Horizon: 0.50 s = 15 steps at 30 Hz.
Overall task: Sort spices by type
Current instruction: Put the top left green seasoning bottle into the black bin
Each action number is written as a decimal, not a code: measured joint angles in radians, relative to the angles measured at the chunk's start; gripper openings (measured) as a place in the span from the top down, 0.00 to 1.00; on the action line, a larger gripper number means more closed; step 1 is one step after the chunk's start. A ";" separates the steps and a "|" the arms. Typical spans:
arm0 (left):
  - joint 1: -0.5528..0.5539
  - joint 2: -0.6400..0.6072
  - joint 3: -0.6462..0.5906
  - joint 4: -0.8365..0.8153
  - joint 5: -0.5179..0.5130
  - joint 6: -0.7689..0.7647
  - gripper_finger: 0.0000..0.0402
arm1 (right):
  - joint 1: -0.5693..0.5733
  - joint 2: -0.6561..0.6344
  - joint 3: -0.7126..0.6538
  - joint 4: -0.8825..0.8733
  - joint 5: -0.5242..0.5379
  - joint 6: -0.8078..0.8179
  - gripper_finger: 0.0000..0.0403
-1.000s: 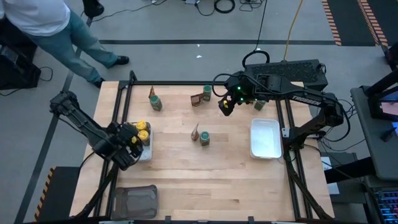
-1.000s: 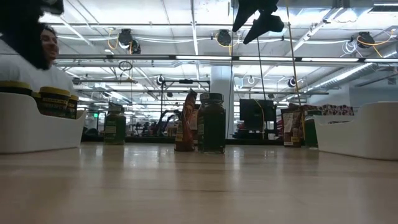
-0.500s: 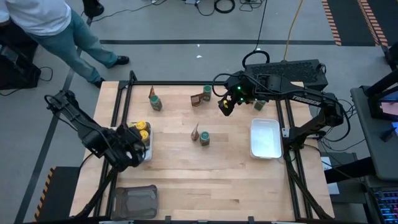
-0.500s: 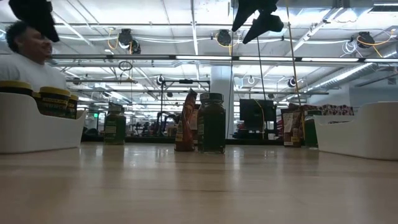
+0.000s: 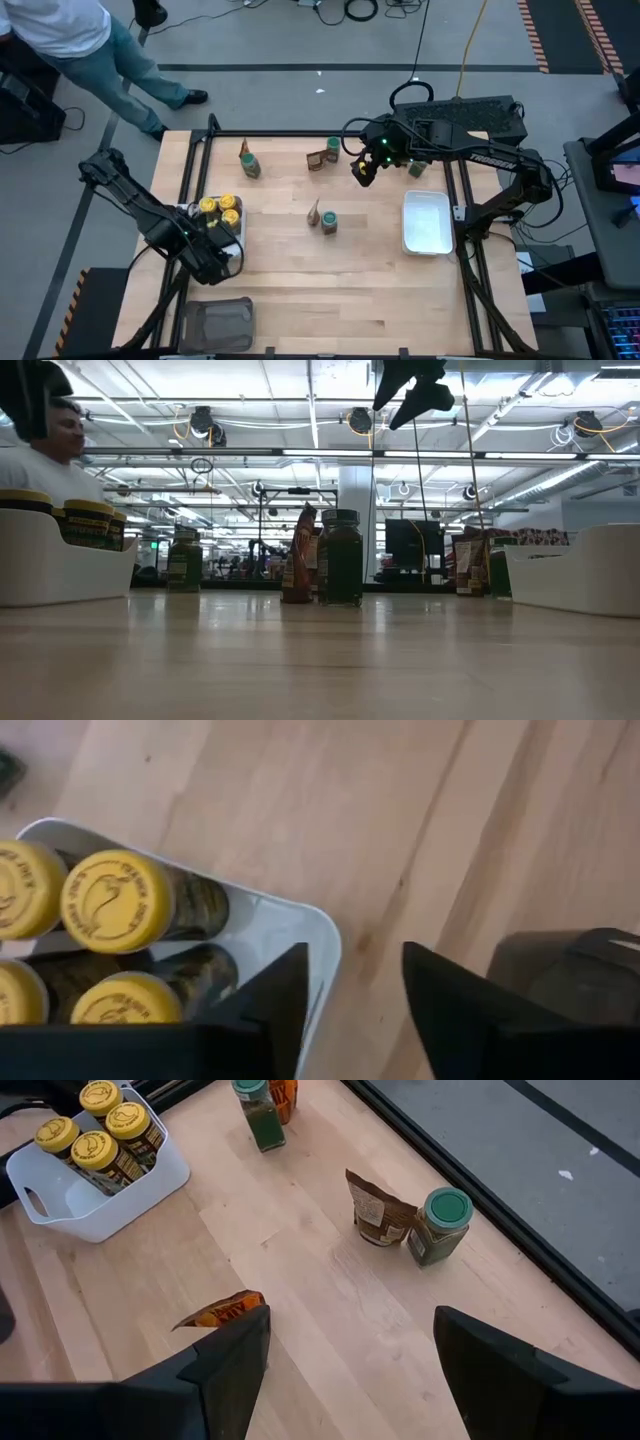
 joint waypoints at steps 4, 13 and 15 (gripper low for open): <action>0.027 0.004 0.000 0.044 -0.004 0.047 0.79 | 0.000 0.000 0.000 0.010 0.000 -0.020 0.34; 0.151 -0.057 0.010 0.156 -0.059 0.174 0.98 | -0.002 0.000 0.000 0.042 0.000 -0.076 0.34; 0.191 -0.058 0.010 0.199 -0.071 0.223 0.98 | -0.003 0.000 0.000 0.043 0.000 -0.089 0.34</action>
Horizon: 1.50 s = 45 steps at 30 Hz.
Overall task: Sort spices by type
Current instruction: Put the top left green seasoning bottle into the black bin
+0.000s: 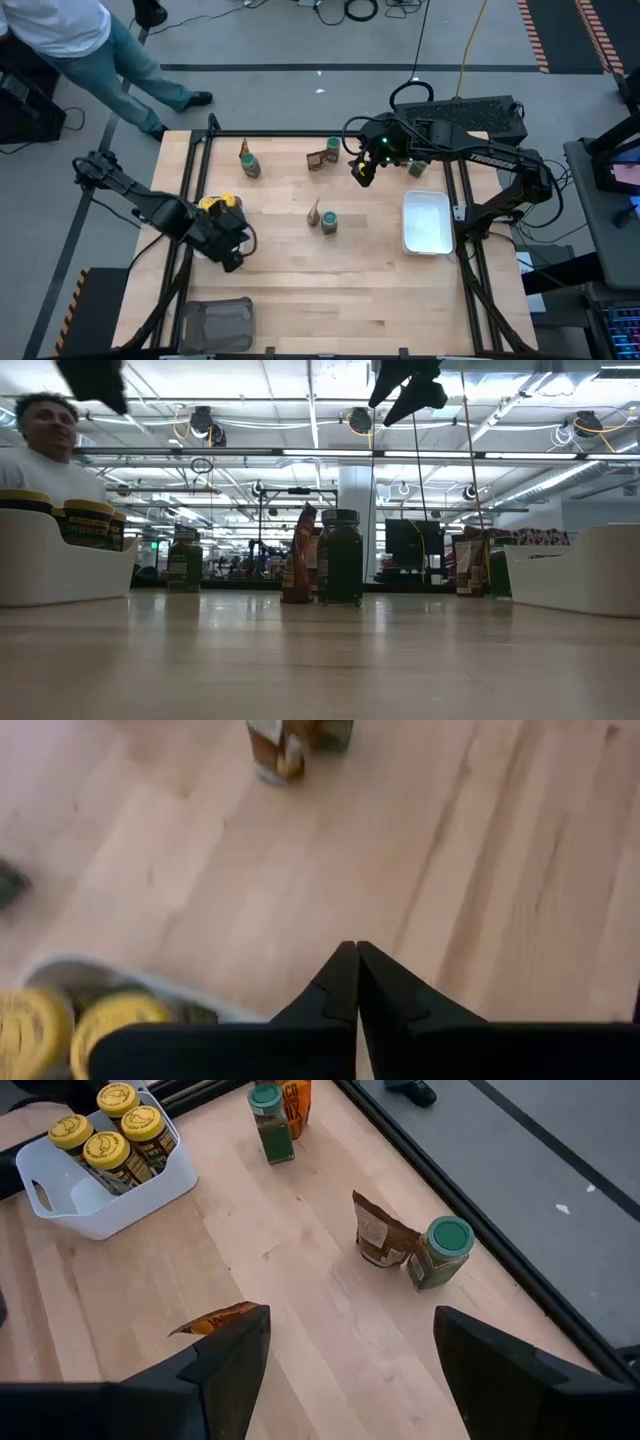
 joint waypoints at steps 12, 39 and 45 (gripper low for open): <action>0.343 0.006 0.000 0.279 0.135 0.326 0.99 | -0.033 0.000 0.000 -0.049 -0.001 -0.158 0.34; 1.061 0.162 0.236 0.034 0.331 1.000 0.45 | -0.157 0.000 0.000 0.031 -0.061 -0.199 0.34; 1.089 0.298 0.258 -0.084 0.358 1.372 0.38 | -0.157 0.000 0.000 0.032 -0.061 -0.109 0.34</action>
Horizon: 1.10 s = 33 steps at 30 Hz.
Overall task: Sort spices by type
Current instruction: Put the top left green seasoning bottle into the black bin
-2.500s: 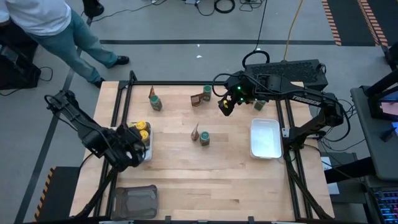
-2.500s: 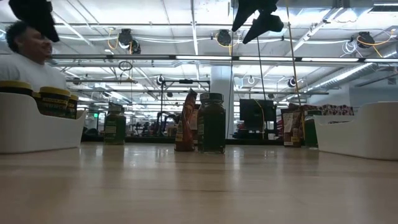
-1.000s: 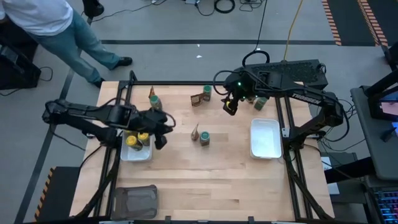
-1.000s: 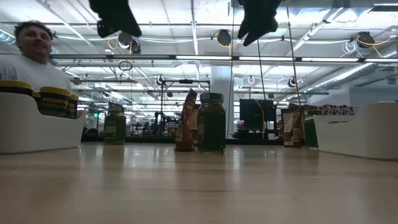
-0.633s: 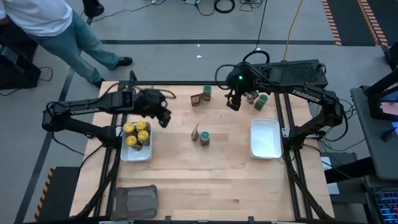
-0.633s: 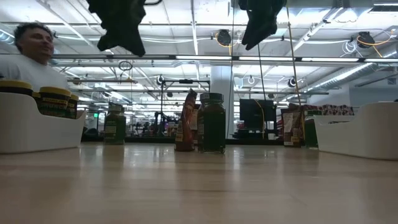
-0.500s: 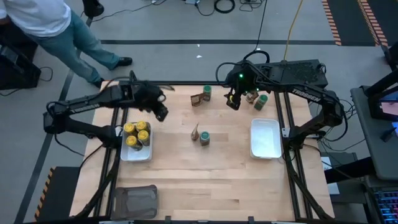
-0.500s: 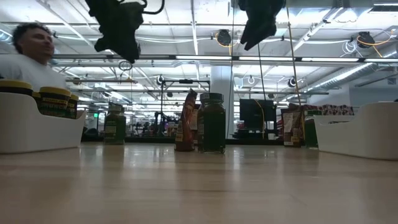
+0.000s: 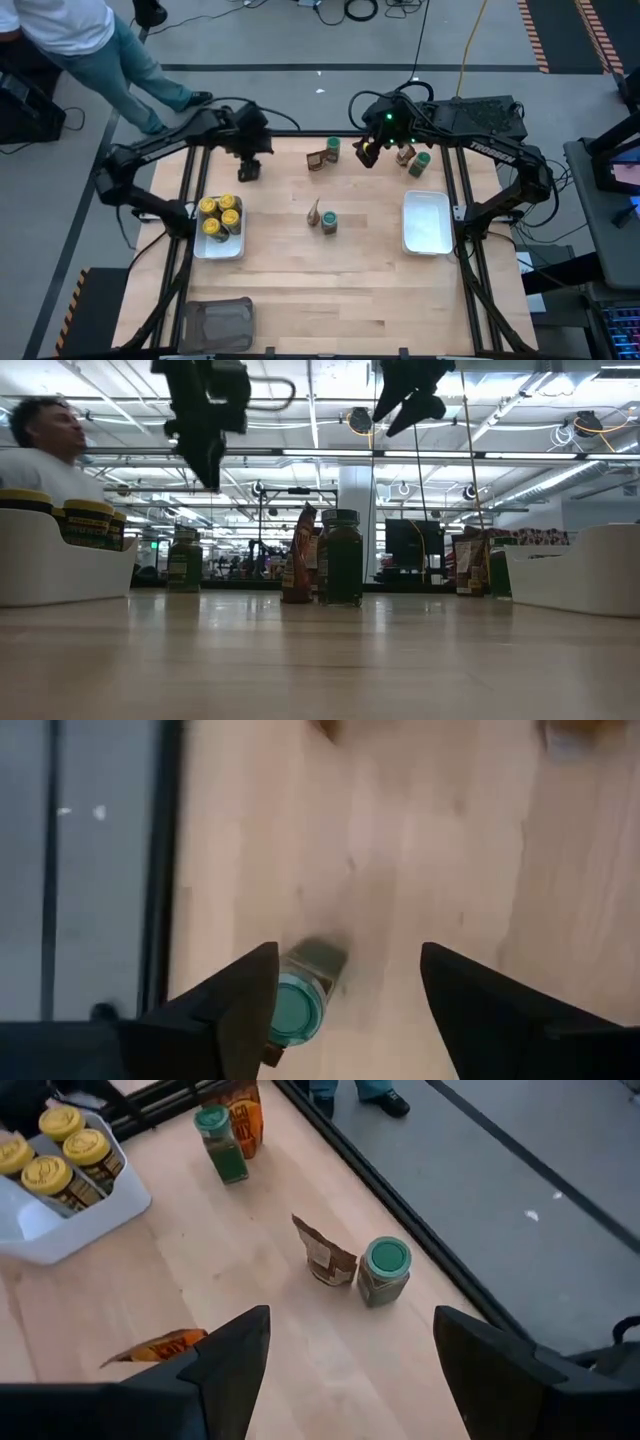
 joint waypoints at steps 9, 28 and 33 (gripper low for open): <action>0.005 0.083 0.000 -0.013 -0.057 0.316 0.37 | 0.058 0.000 0.000 -0.067 0.007 0.066 0.34; 0.069 0.140 -0.005 -0.019 -0.086 0.447 0.37 | 0.074 0.000 0.000 -0.056 0.015 0.009 0.34; 0.069 0.162 -0.006 -0.020 -0.162 0.364 0.37 | 0.074 0.000 0.000 -0.059 0.014 -0.010 0.34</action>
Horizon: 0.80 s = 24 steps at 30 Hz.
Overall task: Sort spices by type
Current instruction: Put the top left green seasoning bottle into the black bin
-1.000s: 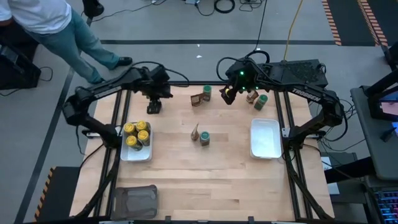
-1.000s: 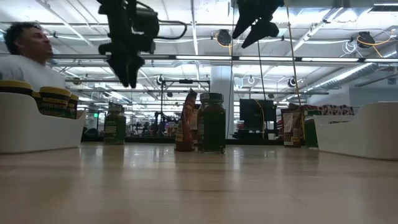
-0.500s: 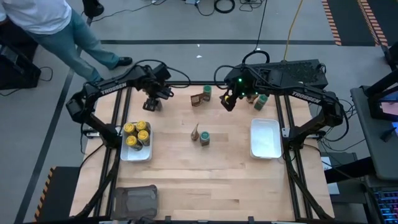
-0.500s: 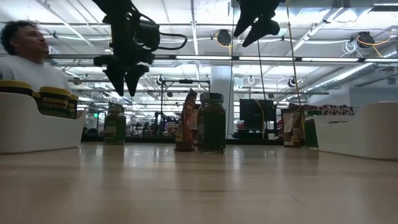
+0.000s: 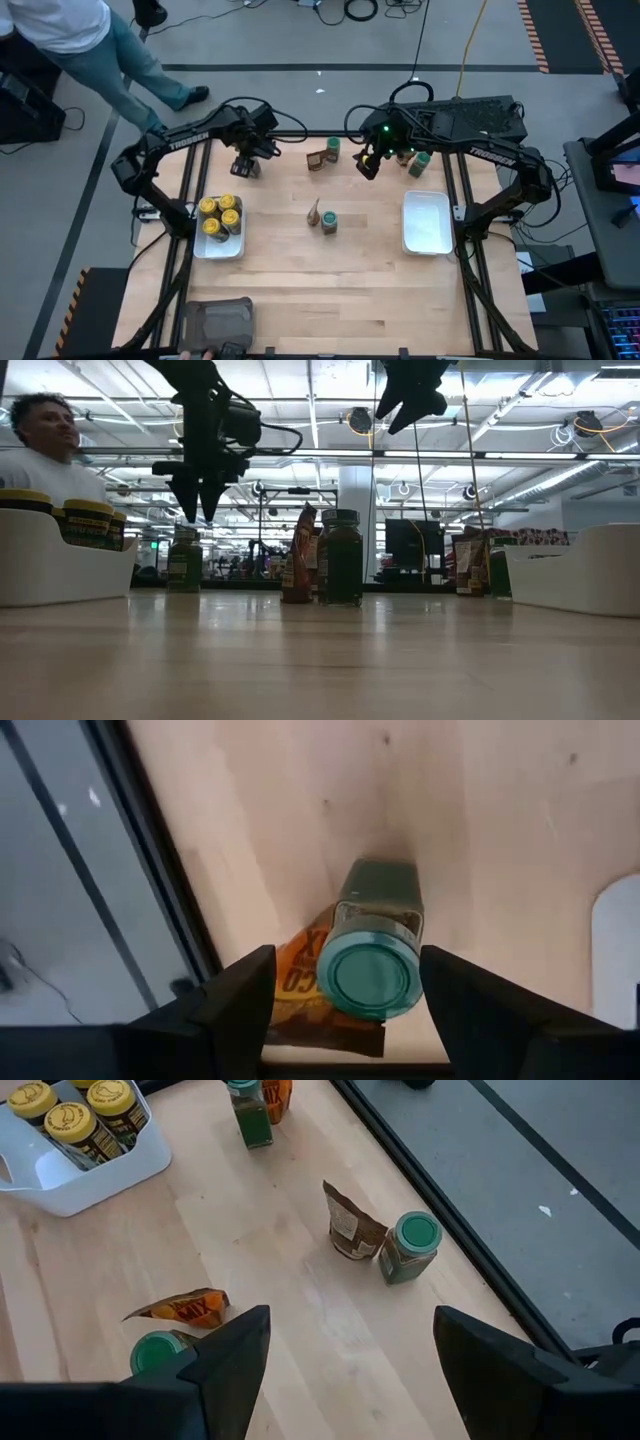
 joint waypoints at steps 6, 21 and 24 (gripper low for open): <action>0.000 0.003 0.000 0.008 -0.001 -0.047 0.37 | 0.000 0.000 0.000 0.001 0.000 -0.010 0.34; 0.000 0.003 0.000 -0.017 0.028 -0.076 0.13 | -0.002 0.000 0.000 -0.002 -0.001 -0.039 0.34; 0.000 0.003 0.000 -0.017 0.015 -0.076 0.09 | -0.002 0.000 0.000 -0.002 -0.002 -0.053 0.34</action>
